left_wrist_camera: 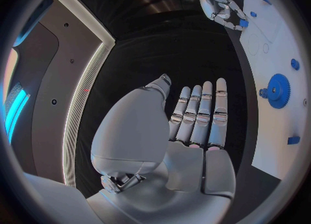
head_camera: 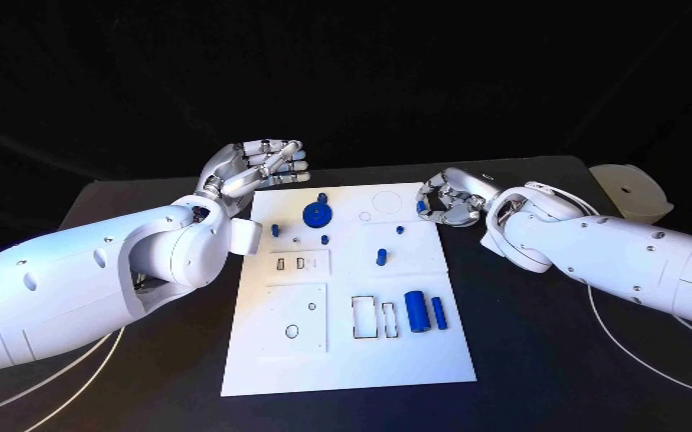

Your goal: Assemble the parts on the task board

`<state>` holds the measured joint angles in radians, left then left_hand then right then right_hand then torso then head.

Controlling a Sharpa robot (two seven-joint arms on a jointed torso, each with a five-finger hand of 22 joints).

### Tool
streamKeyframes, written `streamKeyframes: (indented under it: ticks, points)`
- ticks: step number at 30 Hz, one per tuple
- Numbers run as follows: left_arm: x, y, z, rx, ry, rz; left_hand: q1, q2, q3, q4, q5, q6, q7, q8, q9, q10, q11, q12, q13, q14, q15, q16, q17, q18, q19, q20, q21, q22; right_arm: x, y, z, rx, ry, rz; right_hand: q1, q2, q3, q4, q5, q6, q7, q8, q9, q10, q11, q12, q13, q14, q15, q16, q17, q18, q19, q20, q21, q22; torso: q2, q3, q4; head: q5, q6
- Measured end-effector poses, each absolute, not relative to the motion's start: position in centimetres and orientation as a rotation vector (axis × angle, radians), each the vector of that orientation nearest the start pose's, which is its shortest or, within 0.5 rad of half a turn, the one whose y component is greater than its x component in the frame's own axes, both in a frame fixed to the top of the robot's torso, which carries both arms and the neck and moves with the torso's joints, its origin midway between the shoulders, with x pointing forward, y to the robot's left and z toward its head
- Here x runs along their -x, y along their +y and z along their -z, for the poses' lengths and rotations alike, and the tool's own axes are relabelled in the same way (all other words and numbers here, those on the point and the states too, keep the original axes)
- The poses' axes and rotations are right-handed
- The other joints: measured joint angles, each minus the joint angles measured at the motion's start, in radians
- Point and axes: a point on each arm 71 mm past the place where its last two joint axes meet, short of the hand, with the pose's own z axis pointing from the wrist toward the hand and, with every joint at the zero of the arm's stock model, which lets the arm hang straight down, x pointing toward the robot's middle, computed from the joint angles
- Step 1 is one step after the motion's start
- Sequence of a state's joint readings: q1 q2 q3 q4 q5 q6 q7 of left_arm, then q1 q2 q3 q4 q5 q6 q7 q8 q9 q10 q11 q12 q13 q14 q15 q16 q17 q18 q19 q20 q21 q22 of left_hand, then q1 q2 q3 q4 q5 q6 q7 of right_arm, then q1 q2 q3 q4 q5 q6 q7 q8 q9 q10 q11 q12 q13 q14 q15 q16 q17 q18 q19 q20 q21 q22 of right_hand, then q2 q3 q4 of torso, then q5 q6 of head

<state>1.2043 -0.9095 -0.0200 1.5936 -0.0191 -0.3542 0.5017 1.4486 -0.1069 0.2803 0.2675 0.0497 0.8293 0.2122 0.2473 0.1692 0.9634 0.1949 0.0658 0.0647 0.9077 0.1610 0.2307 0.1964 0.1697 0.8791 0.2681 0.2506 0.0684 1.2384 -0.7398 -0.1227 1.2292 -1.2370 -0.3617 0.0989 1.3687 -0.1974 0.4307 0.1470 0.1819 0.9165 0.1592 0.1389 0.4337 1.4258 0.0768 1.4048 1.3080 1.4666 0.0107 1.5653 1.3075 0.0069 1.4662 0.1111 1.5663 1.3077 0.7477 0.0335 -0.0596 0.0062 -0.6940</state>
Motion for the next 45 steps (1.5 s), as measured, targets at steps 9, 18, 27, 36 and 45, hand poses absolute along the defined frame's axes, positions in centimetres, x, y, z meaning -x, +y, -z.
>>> streamKeyframes:
  ticks: [9,18,27,36,45]
  points:
    - [-48.02,22.48,15.57,1.034,1.278,1.579,0.000,0.000,0.000,0.000,0.000,0.000,0.000,0.000,0.000,0.000,0.000,0.000,0.000,0.000,0.000,0.000,0.000,0.000,0.000,0.000,0.000,0.000,-53.19,-23.26,20.48,0.031,1.654,-0.677,0.000,0.000,0.003,0.003,0.000,0.000,0.000,0.000,0.000,0.000,0.000,0.000,0.000,0.000,0.000,0.000,0.000,0.000,0.000,0.000,0.000,0.000,0.000,0.0000,0.0002,0.001,-0.003]
    - [-48.02,22.47,15.57,1.034,1.278,1.579,0.000,0.000,0.000,0.000,0.000,0.000,0.000,0.000,0.000,0.000,0.000,0.000,0.000,0.000,0.000,0.000,0.000,0.000,0.000,0.000,0.000,0.000,-53.28,-23.20,20.58,0.029,1.659,-0.669,-0.009,0.009,0.010,0.002,0.000,0.020,-0.002,0.004,0.001,0.009,-0.002,0.008,0.000,0.000,0.000,0.000,0.000,0.000,0.000,0.000,0.000,0.000,0.000,0.0000,-0.0004,0.002,-0.004]
    - [-48.02,22.46,15.57,1.034,1.278,1.580,0.000,0.000,0.000,0.000,0.000,0.000,0.000,0.000,0.000,0.000,0.000,0.000,0.000,0.000,0.000,0.000,0.001,0.000,0.000,0.000,0.000,0.000,-53.43,-23.25,20.68,0.021,1.665,-0.656,-0.008,0.021,0.017,0.000,0.000,0.045,-0.012,0.019,0.007,0.014,-0.007,0.014,0.000,0.000,-0.008,0.000,0.000,0.000,0.000,0.000,0.000,0.000,0.000,0.0000,-0.0007,0.003,-0.003]
    - [-48.01,22.49,15.57,1.034,1.278,1.579,0.000,0.000,0.000,0.000,0.000,0.000,0.000,0.000,0.000,0.000,0.000,0.000,0.000,0.000,0.000,0.000,0.001,0.000,0.000,0.000,0.000,0.000,-53.51,-23.03,20.80,0.019,1.673,-0.649,-0.008,0.021,0.019,-0.002,0.000,0.045,-0.012,0.019,0.007,0.018,-0.011,0.014,0.000,0.000,-0.008,0.000,0.001,0.000,0.000,0.000,0.000,0.000,0.000,0.0006,-0.0012,0.002,-0.005]
    - [-48.00,22.51,15.57,1.035,1.279,1.579,0.000,0.000,0.000,0.000,0.000,0.000,0.000,0.000,0.000,0.000,0.000,0.000,0.000,0.000,0.000,0.000,0.000,0.000,0.000,0.000,-0.004,0.000,-53.51,-22.88,20.92,0.017,1.673,-0.641,-0.016,0.029,0.019,-0.002,0.000,0.055,-0.016,0.027,0.009,0.020,-0.013,0.019,-0.001,0.000,-0.008,0.000,0.001,0.000,0.000,0.000,0.000,0.000,0.000,0.0010,-0.0008,0.002,-0.007]
